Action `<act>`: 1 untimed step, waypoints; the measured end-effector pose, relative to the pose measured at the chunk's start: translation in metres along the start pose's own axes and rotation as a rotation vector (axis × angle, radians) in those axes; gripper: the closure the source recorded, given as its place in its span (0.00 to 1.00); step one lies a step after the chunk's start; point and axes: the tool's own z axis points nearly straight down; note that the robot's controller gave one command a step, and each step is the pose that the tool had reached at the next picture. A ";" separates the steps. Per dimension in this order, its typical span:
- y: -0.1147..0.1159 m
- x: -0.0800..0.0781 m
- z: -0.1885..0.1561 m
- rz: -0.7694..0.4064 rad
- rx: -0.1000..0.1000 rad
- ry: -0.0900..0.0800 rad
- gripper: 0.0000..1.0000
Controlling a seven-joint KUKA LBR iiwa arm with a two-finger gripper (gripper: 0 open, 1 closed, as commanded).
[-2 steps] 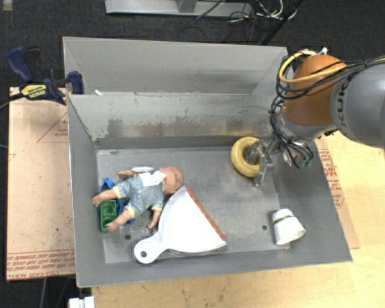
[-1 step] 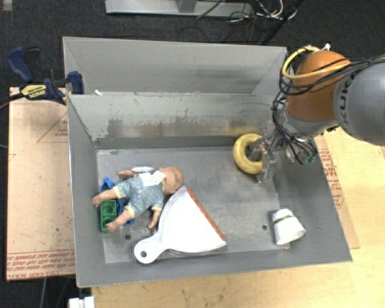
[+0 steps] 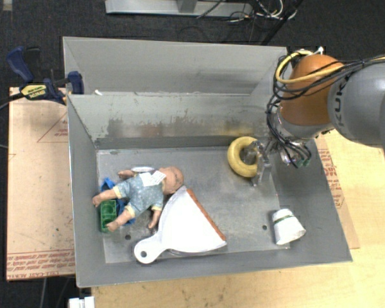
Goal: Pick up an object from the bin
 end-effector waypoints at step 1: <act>-0.012 -0.002 -0.003 -0.024 -0.001 -0.002 1.00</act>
Offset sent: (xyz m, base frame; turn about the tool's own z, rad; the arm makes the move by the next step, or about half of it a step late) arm -0.0002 0.0074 -0.0011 -0.0406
